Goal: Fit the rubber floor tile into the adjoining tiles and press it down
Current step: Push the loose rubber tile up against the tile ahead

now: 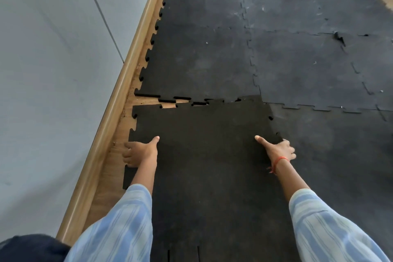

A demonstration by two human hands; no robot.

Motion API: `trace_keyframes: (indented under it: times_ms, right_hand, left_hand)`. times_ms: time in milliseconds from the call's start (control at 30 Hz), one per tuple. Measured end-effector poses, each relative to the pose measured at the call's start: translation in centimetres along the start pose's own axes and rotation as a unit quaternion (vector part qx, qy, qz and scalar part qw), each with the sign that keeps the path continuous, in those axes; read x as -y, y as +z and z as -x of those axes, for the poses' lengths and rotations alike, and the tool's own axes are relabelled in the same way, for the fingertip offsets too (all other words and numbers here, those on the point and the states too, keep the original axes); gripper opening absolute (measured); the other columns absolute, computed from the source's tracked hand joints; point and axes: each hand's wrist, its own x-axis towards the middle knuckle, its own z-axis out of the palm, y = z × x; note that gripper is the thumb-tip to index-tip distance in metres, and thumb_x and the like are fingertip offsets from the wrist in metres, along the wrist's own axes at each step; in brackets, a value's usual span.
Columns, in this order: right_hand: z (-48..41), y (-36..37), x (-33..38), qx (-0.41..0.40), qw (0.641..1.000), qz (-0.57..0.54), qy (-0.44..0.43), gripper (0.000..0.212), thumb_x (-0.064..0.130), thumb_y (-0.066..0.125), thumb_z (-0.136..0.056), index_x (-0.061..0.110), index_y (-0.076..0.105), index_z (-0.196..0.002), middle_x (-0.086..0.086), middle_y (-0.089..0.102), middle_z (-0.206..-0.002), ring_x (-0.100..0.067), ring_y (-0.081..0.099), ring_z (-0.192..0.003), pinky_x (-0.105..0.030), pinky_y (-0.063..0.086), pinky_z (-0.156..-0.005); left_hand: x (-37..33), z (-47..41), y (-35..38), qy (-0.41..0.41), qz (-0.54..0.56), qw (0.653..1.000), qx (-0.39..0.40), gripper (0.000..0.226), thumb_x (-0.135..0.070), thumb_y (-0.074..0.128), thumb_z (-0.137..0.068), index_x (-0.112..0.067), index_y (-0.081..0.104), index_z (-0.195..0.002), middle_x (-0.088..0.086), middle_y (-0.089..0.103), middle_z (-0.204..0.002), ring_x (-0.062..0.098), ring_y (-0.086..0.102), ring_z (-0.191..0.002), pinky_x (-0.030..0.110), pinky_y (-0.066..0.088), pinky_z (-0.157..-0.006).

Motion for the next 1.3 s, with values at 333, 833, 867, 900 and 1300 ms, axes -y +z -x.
trace_keyframes:
  times_ms: [333, 833, 867, 900, 1300]
  right_hand:
    - [-0.6, -0.7, -0.1, -0.012, 0.964, -0.264, 0.033, 0.053, 0.037, 0.07, -0.079, 0.016, 0.058, -0.126, -0.015, 0.059, -0.127, -0.036, 0.044, -0.127, -0.046, 0.039, -0.108]
    - [-0.7, 2.2, -1.2, 0.028, 0.936, -0.346, 0.062, 0.041, 0.012, 0.058, -0.088, 0.017, 0.056, -0.129, -0.011, 0.065, -0.122, -0.029, 0.062, -0.109, -0.048, 0.049, -0.099]
    - [-0.8, 2.3, -1.4, 0.026, 0.94, -0.335, 0.063, 0.041, 0.013, 0.058, -0.088, 0.016, 0.056, -0.129, -0.012, 0.065, -0.122, -0.03, 0.062, -0.11, -0.048, 0.048, -0.099]
    - [-0.7, 2.2, -1.4, 0.023, 0.945, -0.32, 0.056, 0.041, 0.013, 0.059, -0.088, 0.015, 0.055, -0.13, -0.011, 0.064, -0.123, -0.029, 0.061, -0.111, -0.048, 0.048, -0.1]
    - [-1.1, 1.5, -3.2, 0.033, 0.984, -0.175, 0.0, 0.046, 0.026, 0.067, -0.085, 0.006, 0.059, -0.125, -0.015, 0.065, -0.123, -0.032, 0.061, -0.112, -0.046, 0.047, -0.101]
  left_hand:
    - [-2.2, -0.3, -2.3, -0.007, 0.038, 0.999, 0.009, 0.099, -0.051, 0.075, -0.075, -0.004, 0.023, -0.146, 0.024, 0.031, -0.15, 0.045, 0.032, -0.134, 0.054, 0.03, -0.109]
    - [-4.1, -4.0, -2.8, 0.002, -0.006, 0.997, 0.075, 0.115, -0.069, 0.072, -0.062, -0.01, 0.023, -0.148, 0.022, 0.026, -0.152, 0.043, 0.031, -0.135, 0.057, 0.035, -0.107]
    - [-4.1, -3.6, -2.3, -0.002, -0.003, 0.996, 0.092, 0.118, -0.071, 0.07, -0.06, -0.01, 0.021, -0.149, 0.022, 0.021, -0.154, 0.043, 0.026, -0.139, 0.057, 0.031, -0.11]
    - [-4.3, -2.7, -1.9, 0.0, -0.007, 0.994, 0.11, 0.118, -0.071, 0.068, -0.061, -0.011, 0.018, -0.15, 0.022, 0.014, -0.157, 0.042, 0.018, -0.142, 0.057, 0.026, -0.112]
    - [-2.0, 2.9, 1.9, 0.202, -0.28, 0.918, 0.197, 0.124, -0.072, 0.058, -0.076, -0.006, -0.015, -0.15, 0.019, -0.027, -0.155, 0.034, -0.023, -0.144, 0.047, -0.003, -0.118]
